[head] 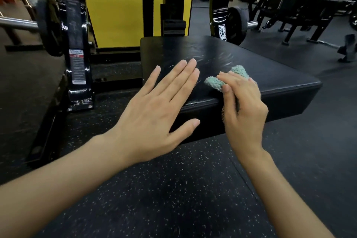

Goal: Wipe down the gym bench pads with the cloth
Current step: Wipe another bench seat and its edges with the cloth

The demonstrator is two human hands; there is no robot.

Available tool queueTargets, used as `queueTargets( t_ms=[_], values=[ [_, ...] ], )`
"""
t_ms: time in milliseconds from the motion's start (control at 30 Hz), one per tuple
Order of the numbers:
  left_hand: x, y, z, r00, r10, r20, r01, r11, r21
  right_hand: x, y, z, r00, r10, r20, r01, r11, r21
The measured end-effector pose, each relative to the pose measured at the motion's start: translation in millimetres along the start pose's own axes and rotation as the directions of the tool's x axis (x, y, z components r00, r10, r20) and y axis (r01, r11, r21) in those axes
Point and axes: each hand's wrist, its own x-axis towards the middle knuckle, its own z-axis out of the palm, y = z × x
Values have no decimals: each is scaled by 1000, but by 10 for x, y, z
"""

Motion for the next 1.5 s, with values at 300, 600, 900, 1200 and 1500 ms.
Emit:
queueTargets(
  t_ms=[300,600,900,1200,1500],
  values=[
    [-182,4,89,996,-45,-83,51,997,64,-61,36,85,982,-132,-136,151,978,145],
    [-570,200,165,991,-100,-83,112,982,155,375,-32,-146,979,-196,56,175,949,264],
    [-602,334,264,972,-188,-140,210,963,167,-286,12,-17,954,-298,19,284,926,251],
    [-582,348,374,955,-226,-191,257,952,163,-866,-108,621,964,-266,-29,266,964,3],
    [-605,296,423,949,-254,-185,294,925,241,-853,51,622,847,-532,2,531,844,-81]
  ],
)
